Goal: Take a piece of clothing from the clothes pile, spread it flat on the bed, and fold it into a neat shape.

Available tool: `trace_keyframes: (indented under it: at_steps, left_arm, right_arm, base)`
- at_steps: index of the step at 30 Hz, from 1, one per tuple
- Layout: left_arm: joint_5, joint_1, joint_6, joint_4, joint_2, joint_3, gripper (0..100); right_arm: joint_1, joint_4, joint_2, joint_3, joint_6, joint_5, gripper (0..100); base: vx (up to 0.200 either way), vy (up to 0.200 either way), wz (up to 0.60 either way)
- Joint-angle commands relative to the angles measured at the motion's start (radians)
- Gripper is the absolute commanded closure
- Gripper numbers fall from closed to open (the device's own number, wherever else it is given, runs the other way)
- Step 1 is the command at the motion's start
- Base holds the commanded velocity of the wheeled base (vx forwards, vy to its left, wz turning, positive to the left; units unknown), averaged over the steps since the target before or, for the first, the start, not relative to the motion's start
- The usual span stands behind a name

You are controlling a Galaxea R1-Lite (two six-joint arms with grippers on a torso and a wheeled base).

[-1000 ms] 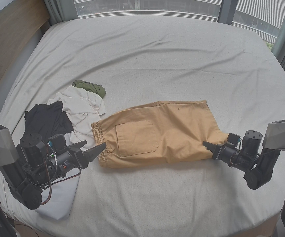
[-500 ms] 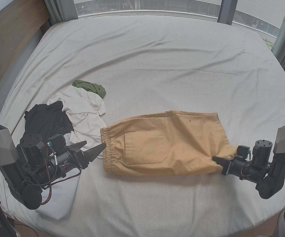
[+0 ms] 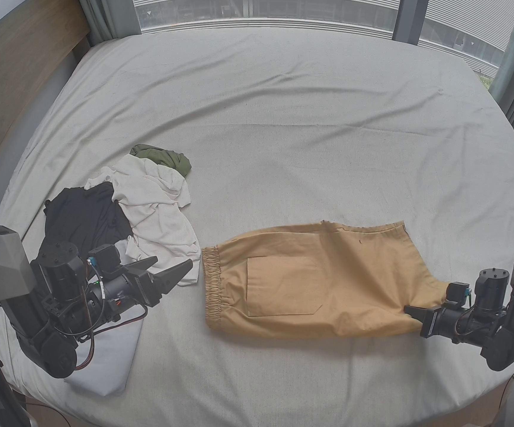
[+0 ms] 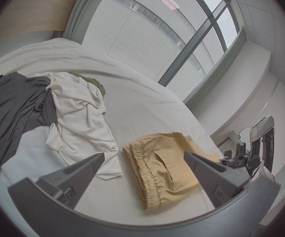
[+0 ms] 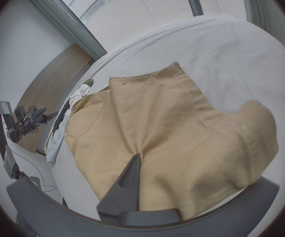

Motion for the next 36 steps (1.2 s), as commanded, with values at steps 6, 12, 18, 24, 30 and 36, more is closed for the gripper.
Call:
trace_keyframes:
  at_steps: [6, 12, 18, 24, 30, 36]
  left_arm:
    - [0.000, -0.002, 0.000, -0.001, 0.003, 0.004, 0]
    - [0.000, -0.005, 0.000, -0.001, 0.004, 0.005, 0]
    - [0.000, -0.008, 0.000, -0.001, 0.012, 0.007, 0]
    - [0.000, -0.012, 0.000, -0.001, 0.029, 0.010, 0]
    - [0.000, -0.020, 0.001, -0.001, 0.057, 0.015, 0]
    - [-0.001, -0.037, 0.000, -0.001, 0.064, 0.024, 0]
  right_arm:
    - [-0.107, 0.000, -0.046, 0.065, -0.003, 0.000, 100]
    - [-0.104, 0.000, -0.041, 0.065, -0.005, 0.000, 100]
    - [-0.105, 0.000, -0.031, 0.059, -0.003, 0.000, 0]
    - [-0.221, 0.000, -0.044, -0.004, -0.008, 0.000, 0]
    - [-0.282, 0.000, -0.095, -0.085, -0.017, 0.006, 0]
    - [-0.248, 0.001, -0.133, -0.154, -0.017, 0.007, 0]
  base:
    - [0.000, 0.000, 0.00]
    - [0.000, 0.000, 0.00]
    - [0.000, 0.000, 0.00]
    - [0.000, 0.000, 0.00]
    - [0.000, 0.000, 0.00]
    - [0.000, 0.000, 0.00]
